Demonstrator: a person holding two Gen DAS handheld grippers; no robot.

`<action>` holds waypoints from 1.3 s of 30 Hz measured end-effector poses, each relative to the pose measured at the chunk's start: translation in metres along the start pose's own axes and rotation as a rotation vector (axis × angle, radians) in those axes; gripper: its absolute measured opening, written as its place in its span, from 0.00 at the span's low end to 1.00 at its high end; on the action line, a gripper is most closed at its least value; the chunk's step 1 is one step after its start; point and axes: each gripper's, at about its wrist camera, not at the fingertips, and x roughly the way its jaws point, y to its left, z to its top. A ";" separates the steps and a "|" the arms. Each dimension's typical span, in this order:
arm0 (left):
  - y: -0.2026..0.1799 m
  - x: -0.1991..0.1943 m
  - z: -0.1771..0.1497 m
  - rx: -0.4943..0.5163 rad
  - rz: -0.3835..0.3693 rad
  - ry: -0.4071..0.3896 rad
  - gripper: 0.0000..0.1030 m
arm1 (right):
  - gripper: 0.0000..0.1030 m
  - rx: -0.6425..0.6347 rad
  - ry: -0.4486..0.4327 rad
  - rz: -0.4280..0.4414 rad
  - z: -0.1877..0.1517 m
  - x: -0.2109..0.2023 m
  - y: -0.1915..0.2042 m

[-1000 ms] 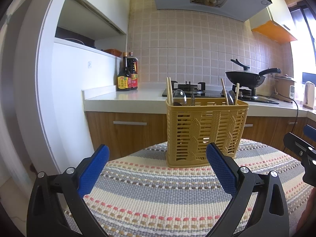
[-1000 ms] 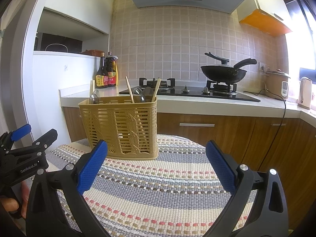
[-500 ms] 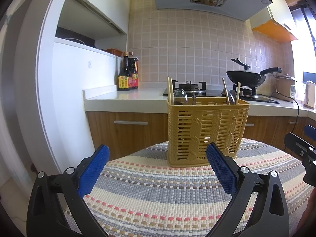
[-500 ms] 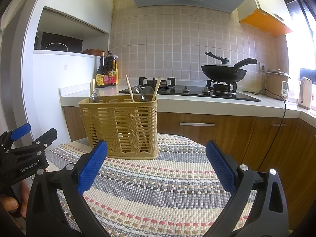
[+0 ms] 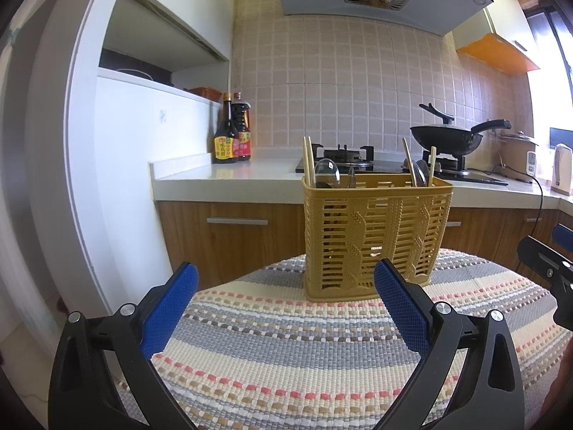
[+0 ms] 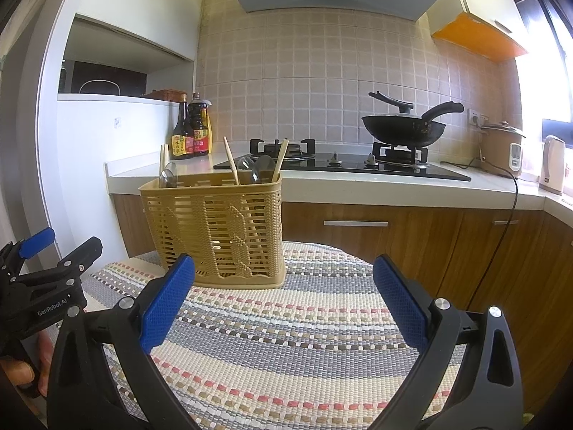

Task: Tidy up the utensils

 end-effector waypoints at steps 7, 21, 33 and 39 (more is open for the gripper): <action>0.001 -0.001 0.000 0.000 0.001 0.000 0.93 | 0.92 -0.004 0.003 -0.001 0.000 0.000 0.000; 0.001 0.000 0.000 -0.001 0.002 -0.001 0.93 | 0.92 -0.008 0.005 -0.002 0.000 0.000 0.001; 0.003 0.000 0.000 0.000 0.001 0.000 0.93 | 0.92 -0.009 0.006 -0.003 0.000 0.000 0.001; 0.003 0.000 0.000 0.000 0.001 0.001 0.93 | 0.92 -0.010 0.007 -0.002 0.000 0.000 0.002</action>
